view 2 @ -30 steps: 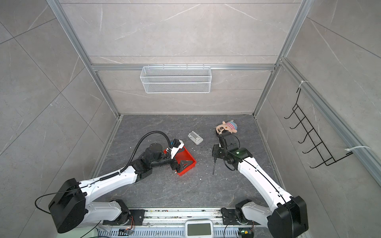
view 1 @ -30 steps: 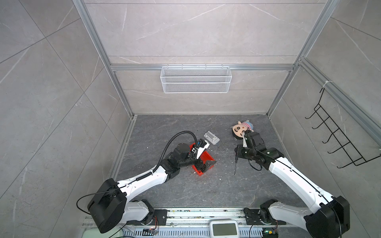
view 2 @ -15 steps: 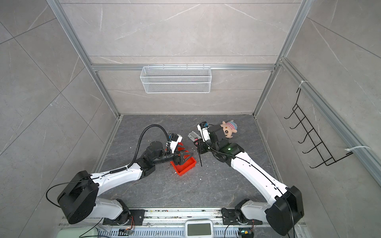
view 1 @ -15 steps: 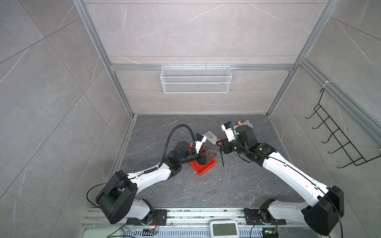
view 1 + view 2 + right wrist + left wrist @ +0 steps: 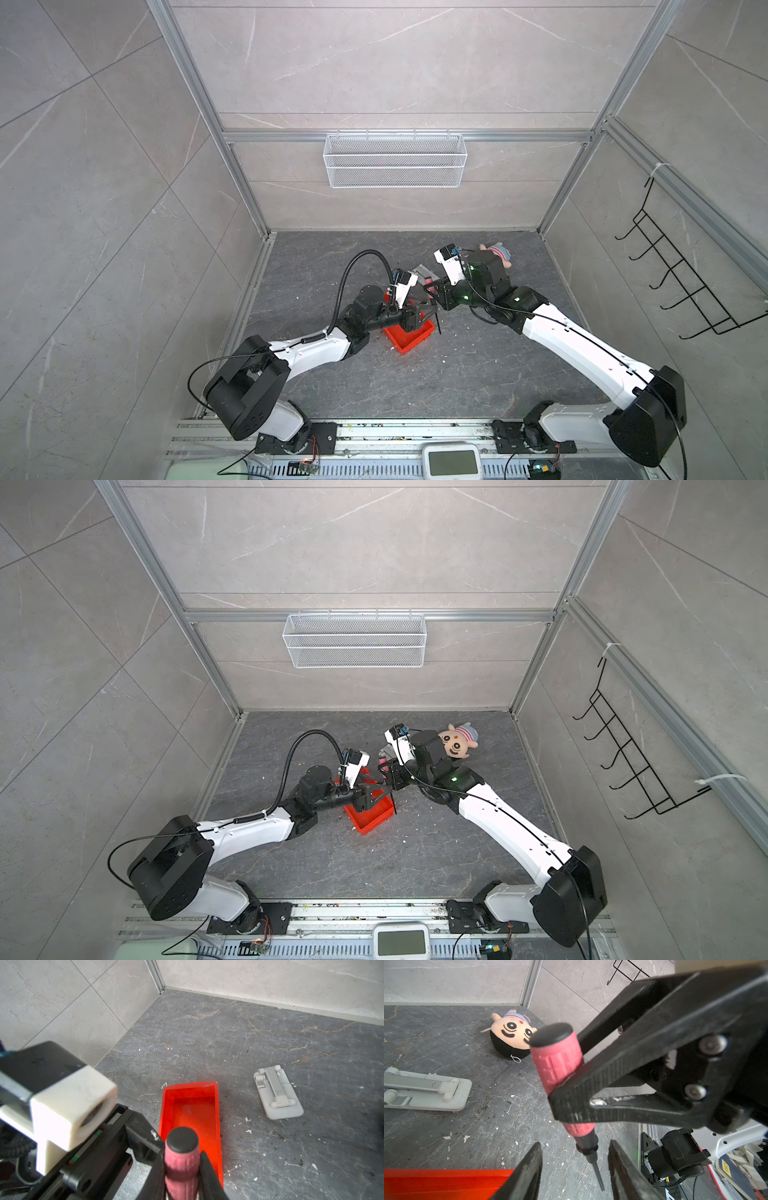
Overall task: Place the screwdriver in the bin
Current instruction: 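Close the left gripper on the screwdriver handle while the right gripper releases it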
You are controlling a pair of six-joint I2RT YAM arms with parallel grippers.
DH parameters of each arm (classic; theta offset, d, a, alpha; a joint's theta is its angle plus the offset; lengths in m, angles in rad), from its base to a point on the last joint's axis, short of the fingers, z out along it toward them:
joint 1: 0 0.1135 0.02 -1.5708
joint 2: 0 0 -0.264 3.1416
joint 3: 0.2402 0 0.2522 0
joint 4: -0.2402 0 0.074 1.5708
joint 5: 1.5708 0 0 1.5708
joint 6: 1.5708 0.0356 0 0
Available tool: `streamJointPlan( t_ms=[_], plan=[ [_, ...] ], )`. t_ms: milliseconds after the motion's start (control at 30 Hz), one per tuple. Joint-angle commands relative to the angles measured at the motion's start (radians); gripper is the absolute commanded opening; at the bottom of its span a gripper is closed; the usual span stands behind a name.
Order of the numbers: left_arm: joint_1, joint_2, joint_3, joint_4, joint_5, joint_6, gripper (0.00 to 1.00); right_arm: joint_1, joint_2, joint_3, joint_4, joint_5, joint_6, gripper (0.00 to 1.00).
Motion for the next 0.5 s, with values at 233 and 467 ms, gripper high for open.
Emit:
streamJointPlan(
  t_ms=[233,467],
  plan=[
    [0.004,0.020,0.048,0.082,-0.007,-0.010,0.29,0.007,-0.013,-0.011,0.039,-0.044,0.000,0.00],
    [0.004,0.014,0.050,0.078,-0.046,-0.014,0.00,0.007,-0.016,-0.021,0.028,-0.047,-0.007,0.00]
  ],
)
